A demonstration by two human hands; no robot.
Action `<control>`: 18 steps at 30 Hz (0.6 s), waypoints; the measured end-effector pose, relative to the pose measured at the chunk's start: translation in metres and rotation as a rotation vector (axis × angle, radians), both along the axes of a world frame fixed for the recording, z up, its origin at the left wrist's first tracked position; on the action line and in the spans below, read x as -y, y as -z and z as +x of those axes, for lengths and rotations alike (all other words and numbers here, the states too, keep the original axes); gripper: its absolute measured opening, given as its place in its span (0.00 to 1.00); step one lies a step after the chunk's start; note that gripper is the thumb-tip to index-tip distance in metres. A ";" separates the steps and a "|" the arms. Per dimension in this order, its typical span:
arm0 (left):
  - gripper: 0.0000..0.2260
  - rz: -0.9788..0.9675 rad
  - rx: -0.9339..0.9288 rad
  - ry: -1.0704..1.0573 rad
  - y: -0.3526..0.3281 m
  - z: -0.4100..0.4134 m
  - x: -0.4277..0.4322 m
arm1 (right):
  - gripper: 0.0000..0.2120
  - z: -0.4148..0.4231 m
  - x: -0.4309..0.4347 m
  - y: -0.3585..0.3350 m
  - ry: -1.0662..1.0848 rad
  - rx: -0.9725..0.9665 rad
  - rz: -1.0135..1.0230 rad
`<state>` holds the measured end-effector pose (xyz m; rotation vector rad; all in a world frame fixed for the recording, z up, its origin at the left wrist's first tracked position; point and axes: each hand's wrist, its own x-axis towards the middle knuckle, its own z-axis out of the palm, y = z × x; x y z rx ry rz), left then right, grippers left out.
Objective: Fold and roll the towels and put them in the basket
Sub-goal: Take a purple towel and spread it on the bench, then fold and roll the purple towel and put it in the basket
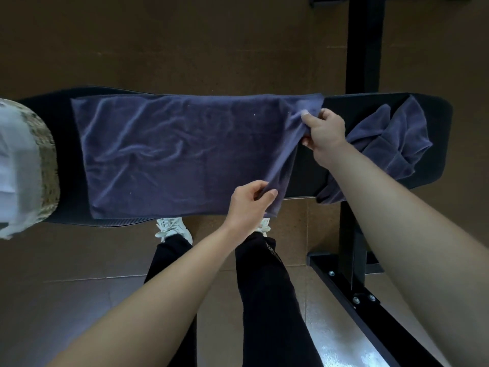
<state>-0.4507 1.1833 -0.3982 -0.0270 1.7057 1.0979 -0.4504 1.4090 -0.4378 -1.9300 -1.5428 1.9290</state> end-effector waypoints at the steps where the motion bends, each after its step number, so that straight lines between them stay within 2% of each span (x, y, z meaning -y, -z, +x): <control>1: 0.05 -0.006 -0.005 -0.038 -0.001 -0.005 0.009 | 0.04 -0.006 0.010 -0.005 0.023 -0.041 -0.017; 2: 0.05 -0.013 -0.012 -0.066 -0.003 -0.011 0.018 | 0.02 -0.012 0.021 -0.010 0.040 -0.077 -0.049; 4: 0.06 -0.048 -0.021 -0.108 -0.001 -0.021 0.042 | 0.05 -0.023 0.046 -0.019 0.053 -0.129 -0.115; 8: 0.08 -0.120 -0.010 -0.236 -0.001 -0.037 0.093 | 0.03 -0.050 0.094 -0.030 0.034 -0.168 -0.131; 13: 0.05 -0.149 0.030 -0.485 -0.005 -0.056 0.146 | 0.02 -0.100 0.158 -0.040 -0.107 -0.211 -0.094; 18: 0.05 -0.202 -0.001 -0.588 -0.006 -0.077 0.190 | 0.04 -0.147 0.212 -0.050 -0.228 -0.223 -0.075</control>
